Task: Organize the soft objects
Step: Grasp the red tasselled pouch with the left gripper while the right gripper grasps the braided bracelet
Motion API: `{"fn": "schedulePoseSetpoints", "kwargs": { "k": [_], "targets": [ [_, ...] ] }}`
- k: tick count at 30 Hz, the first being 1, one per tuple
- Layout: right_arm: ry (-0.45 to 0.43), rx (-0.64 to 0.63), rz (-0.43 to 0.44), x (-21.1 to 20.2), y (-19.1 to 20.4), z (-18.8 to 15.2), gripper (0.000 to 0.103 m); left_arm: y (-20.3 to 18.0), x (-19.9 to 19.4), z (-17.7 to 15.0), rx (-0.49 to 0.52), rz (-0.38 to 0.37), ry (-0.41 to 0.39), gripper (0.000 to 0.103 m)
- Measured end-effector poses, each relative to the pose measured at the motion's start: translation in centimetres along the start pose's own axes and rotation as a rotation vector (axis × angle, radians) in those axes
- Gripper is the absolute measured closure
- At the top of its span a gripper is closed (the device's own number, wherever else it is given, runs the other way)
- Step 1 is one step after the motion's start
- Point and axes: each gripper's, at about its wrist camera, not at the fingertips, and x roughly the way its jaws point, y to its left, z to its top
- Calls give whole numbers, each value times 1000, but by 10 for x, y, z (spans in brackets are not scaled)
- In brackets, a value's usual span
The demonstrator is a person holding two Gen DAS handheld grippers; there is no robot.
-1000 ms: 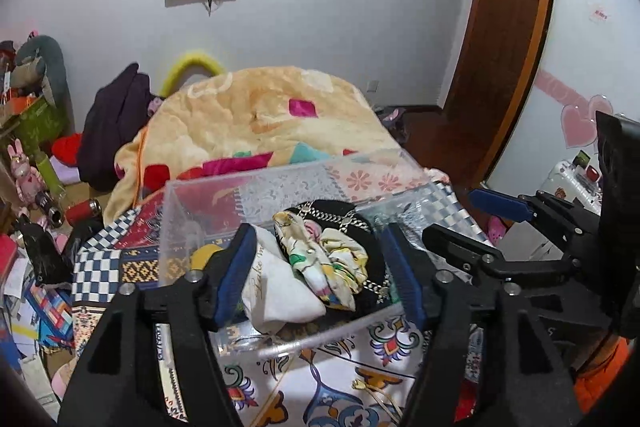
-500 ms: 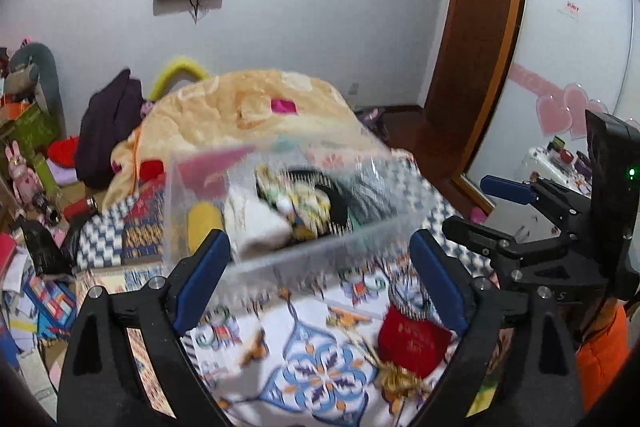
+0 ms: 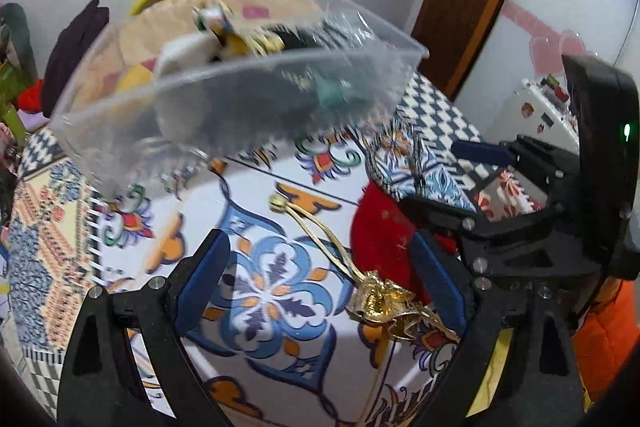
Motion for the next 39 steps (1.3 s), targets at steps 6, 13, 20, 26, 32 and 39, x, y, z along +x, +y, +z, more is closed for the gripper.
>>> {"fn": "schedulePoseSetpoints", "kwargs": {
  "k": [6,13,20,26,32,39],
  "targets": [
    [5,40,-51,-1,-24,-3,21,-1,7,0,26,53,-20,11],
    [-1,83,-35,-13,-40,-9,21,35,2,4,-46,140,-31,11],
    [-32,37,9,-13,-20,8,20,49,-16,6,-89,105,-57,11],
    [5,19,46,9,-7,21,21,27,-9,5,-34,64,-28,11],
    [28,-14,42,16,-4,20,38,16,10,2,-28,65,7,16],
    [7,-57,85,14,15,18,75,11,9,-2,19,115,-28,52]
  ]
}}
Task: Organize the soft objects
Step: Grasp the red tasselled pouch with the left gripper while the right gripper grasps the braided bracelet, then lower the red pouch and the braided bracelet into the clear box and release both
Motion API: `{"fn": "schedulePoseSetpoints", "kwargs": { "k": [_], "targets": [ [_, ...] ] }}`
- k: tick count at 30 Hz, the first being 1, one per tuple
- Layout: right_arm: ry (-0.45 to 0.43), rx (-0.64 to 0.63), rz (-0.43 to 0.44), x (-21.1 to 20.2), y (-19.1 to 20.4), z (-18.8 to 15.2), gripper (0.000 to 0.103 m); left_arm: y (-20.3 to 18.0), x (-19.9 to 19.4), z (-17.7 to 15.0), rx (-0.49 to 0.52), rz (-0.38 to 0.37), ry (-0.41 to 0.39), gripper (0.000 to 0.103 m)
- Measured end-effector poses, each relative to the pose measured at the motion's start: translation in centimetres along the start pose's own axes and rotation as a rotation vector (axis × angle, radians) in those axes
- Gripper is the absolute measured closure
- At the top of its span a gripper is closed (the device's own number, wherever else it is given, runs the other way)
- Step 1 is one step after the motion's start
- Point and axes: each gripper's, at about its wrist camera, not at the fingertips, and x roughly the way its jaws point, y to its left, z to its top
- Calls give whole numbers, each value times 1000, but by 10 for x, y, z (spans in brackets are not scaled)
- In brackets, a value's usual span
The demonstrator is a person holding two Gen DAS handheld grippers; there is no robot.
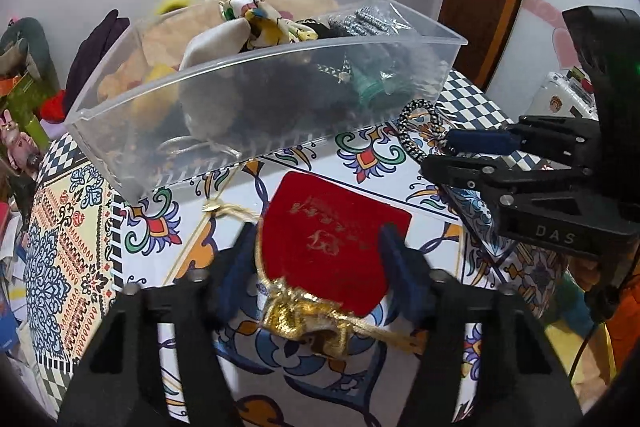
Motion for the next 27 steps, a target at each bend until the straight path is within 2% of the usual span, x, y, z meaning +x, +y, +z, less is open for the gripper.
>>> {"fn": "schedulePoseSetpoints", "kwargs": {
  "k": [3,5,9,19,27],
  "targets": [
    [-5,7,13,0,6,-2,87,4,-2,-1,-20,-16,2,63],
    [-10,1,3,-2,9,-6,88,10,-7,-1,-34,-29,3,67],
    [-32,8,8,-8,6,-5,89,20,-25,-3,-36,-7,-30,72],
    [-166,-4,-29,-48,8,13,89,43,-90,17,-60,23,-178,73],
    [-287,-7,-47,-71,11,39,89,46,-125,58,-58,69,-329,73]
  ]
}}
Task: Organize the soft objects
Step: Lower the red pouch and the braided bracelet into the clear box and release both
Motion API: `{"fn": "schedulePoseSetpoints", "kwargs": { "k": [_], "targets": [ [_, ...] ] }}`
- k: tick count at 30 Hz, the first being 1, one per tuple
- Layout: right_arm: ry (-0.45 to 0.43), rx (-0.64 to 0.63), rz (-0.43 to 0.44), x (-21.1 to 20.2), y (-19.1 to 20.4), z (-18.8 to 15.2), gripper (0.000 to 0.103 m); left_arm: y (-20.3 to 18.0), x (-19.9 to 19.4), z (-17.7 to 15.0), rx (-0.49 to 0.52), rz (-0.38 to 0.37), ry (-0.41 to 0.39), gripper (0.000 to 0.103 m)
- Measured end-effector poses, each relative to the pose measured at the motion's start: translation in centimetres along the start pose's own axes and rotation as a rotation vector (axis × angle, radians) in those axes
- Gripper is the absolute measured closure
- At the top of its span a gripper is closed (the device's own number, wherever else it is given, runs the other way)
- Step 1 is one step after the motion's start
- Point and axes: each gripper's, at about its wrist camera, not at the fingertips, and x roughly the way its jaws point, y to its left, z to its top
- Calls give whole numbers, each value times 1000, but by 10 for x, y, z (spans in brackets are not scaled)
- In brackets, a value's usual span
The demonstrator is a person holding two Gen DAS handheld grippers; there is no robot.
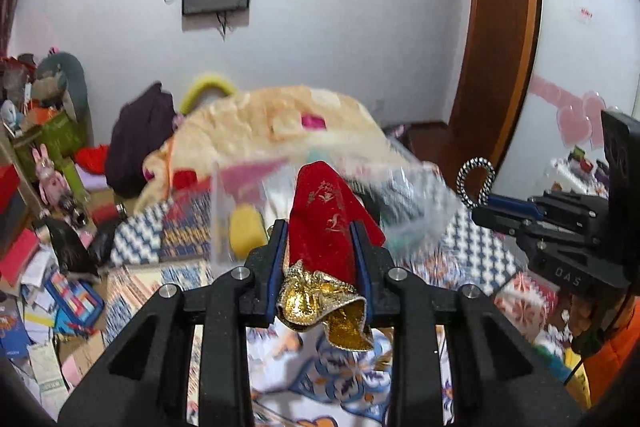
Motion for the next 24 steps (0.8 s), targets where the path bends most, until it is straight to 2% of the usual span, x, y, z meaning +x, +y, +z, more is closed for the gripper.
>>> {"fn": "schedulePoseSetpoints", "kwargs": {
  "k": [6,9,16,24],
  "targets": [
    [-69,2,-4,-2,-1,22,89,7,-4,31,-5,33,-92,73],
    [-87,16,-2,4,-2,31,89,9,0,40,-17,43,-112,73],
    [-79,34,28,26,4,43,89,10,23,49,-44,62,-99,73],
    [-3,63,45,60,4,38,88,21,66,43,-96,87,-24,73]
  ]
}}
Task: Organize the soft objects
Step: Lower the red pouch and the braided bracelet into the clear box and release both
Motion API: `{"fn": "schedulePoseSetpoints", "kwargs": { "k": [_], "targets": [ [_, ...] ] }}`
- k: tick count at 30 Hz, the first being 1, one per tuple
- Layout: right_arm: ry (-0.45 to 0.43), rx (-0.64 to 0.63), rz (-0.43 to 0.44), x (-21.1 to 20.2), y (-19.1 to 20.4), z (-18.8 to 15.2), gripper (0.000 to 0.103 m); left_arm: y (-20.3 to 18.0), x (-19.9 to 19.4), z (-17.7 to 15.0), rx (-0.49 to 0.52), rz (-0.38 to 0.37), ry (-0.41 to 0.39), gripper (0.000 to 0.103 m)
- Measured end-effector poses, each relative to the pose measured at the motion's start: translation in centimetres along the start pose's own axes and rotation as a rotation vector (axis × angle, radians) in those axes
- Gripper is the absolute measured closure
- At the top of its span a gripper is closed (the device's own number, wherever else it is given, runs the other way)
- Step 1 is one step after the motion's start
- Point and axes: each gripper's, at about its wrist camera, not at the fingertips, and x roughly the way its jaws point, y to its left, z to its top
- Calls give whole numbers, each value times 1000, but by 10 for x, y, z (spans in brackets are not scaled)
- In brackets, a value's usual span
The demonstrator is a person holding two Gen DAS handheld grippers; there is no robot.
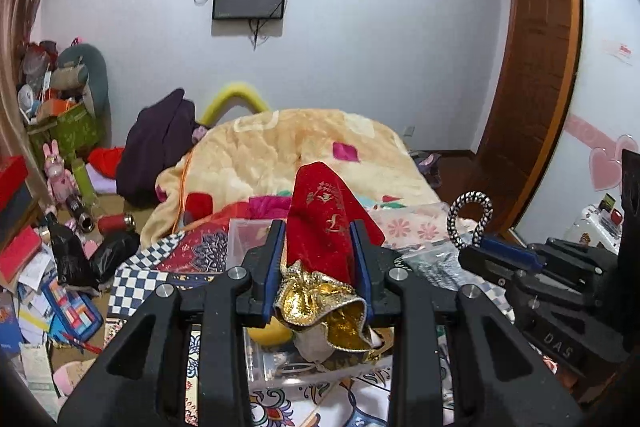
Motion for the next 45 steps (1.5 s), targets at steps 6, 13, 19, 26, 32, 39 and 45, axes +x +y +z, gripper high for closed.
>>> {"fn": "schedulePoseSetpoints", "kwargs": {
  "k": [6,13,19,26,32,39,45],
  "targets": [
    [73,17,0,26,-2,-5,88,7,32,-14,-12,25,79,73],
    [132,-4,-9,38,0,-12,87,12,48,-28,-22,38,137,67],
    [147,-8,-6,32,-1,-15,59,12,48,-31,-4,43,154,46],
    [105,-22,-12,11,-2,-6,59,6,26,-25,20,34,111,37],
    [34,-23,-21,-19,-2,5,58,1,-9,-12,28,2,44,36],
    [-103,-41,-41,-70,5,19,47,-11,-70,4,58,-17,-99,35],
    [-227,-38,-30,-114,11,25,45,-22,-121,11,87,-30,-219,31]
  ]
}}
